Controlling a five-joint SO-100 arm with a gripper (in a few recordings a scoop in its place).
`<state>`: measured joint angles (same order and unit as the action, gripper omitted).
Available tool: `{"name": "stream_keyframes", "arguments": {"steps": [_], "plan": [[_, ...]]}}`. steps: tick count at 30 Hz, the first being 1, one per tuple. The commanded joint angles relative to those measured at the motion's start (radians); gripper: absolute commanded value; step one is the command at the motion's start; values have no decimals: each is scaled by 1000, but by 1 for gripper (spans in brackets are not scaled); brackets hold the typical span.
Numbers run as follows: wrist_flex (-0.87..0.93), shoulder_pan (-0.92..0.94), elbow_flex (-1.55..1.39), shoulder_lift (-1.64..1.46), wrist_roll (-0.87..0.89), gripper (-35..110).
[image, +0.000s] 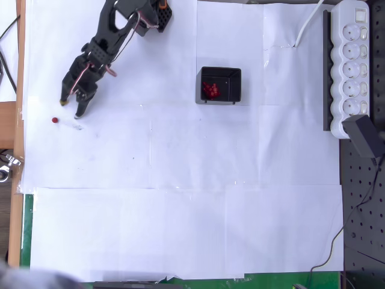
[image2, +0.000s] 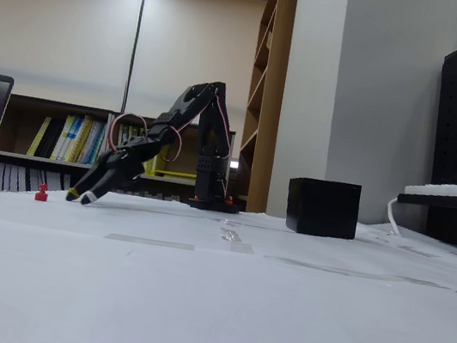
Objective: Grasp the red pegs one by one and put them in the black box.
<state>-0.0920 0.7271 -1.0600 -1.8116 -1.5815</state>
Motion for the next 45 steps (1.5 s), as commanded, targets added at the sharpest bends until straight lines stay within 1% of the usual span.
{"name": "stream_keyframes", "arguments": {"steps": [1, 9, 27, 45], "plan": [[25, 18, -115, -66, -11, 19], [48, 23, -216, -144, -17, 17], [46, 25, -222, -156, -18, 8], [34, 31, -242, -183, -3, 8]]}}
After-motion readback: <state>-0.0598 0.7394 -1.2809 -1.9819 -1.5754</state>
